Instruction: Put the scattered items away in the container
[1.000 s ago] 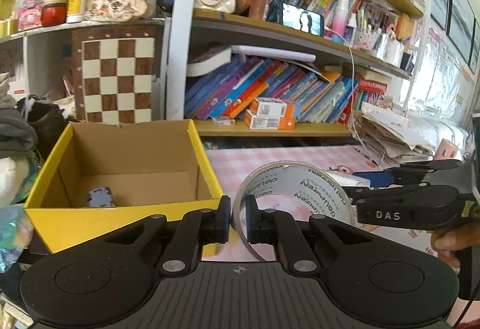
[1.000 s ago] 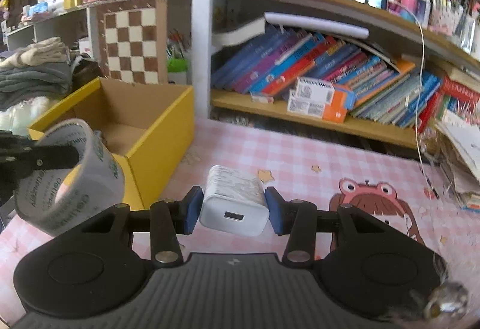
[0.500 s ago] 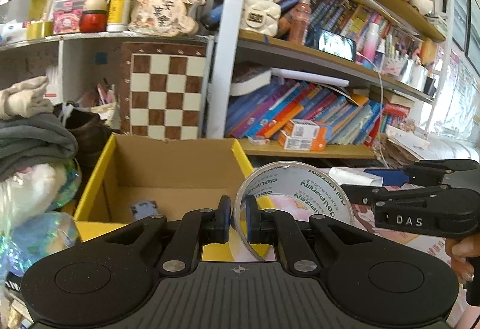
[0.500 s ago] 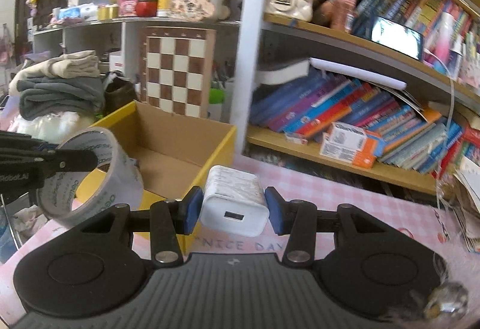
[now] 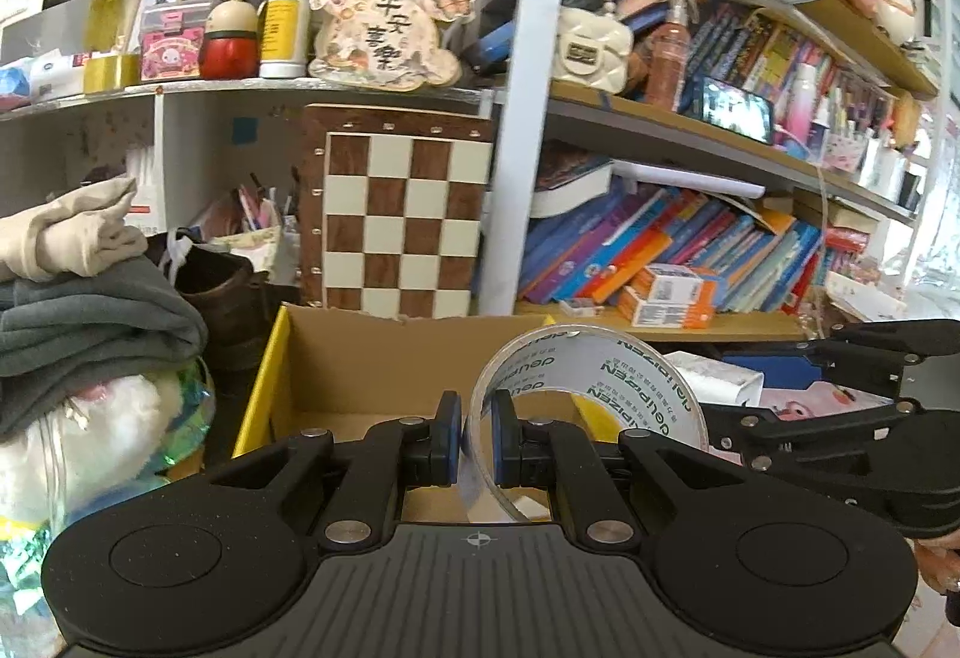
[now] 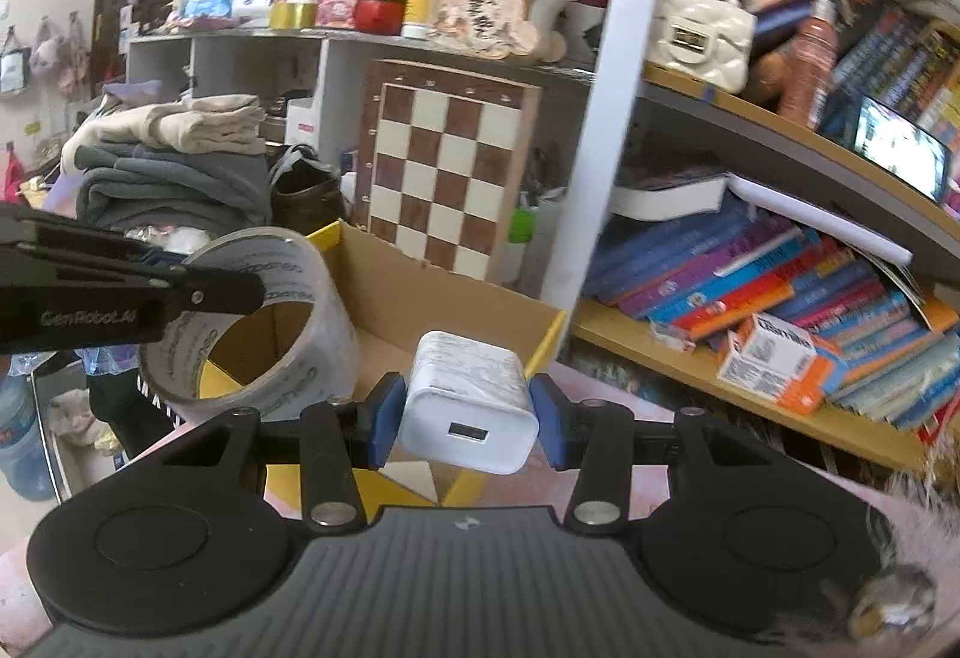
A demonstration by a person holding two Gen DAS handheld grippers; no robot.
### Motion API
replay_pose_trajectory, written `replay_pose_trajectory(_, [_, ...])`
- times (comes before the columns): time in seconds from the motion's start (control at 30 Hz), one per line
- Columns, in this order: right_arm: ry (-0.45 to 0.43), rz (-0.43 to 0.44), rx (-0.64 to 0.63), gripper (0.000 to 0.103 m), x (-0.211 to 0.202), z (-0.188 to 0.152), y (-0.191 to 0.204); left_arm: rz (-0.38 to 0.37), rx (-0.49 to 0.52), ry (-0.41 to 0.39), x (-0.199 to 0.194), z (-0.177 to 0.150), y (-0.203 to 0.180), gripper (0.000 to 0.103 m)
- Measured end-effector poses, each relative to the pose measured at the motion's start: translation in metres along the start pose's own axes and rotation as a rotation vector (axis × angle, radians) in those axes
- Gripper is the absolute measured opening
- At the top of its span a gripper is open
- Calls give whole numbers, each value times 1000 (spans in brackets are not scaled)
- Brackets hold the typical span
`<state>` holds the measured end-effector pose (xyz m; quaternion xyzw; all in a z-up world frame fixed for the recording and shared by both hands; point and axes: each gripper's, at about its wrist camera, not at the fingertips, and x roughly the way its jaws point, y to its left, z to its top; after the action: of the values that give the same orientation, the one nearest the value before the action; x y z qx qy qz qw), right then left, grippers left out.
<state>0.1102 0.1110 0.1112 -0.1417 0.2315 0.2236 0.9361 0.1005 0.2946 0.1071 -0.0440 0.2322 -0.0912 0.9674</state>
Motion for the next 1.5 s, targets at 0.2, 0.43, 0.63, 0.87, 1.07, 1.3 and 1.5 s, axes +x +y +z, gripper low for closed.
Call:
replay_pose_trajectory(0.2, [26,25,-57,44,25,8,9,39,3,22,20,3,12,9])
replay_pose_trajectory(0.43, [59,42,-114,44,51,8,17,72,3,54,40,3,23,9])
replay_pose_trajectory(0.63, [100,60,-161,44,75,6,22,92,24,82,58,2,25,9])
replay_pose_trajectory(0.87, [155,57,-170,44,97,-2,19,127,38,115,75,0,32,9])
replay_pose_trajectory(1.07, [179,76,-183,44,111,-6,18,164,56,146,95,2,39,9])
replay_pose_trajectory(1.3, [188,115,-183,44,120,-3,19,181,54,182,108,-3,44,10])
replay_pose_trajectory(1.5, [219,162,-119,44,125,-1,16,186,53,207,114,-6,47,12])
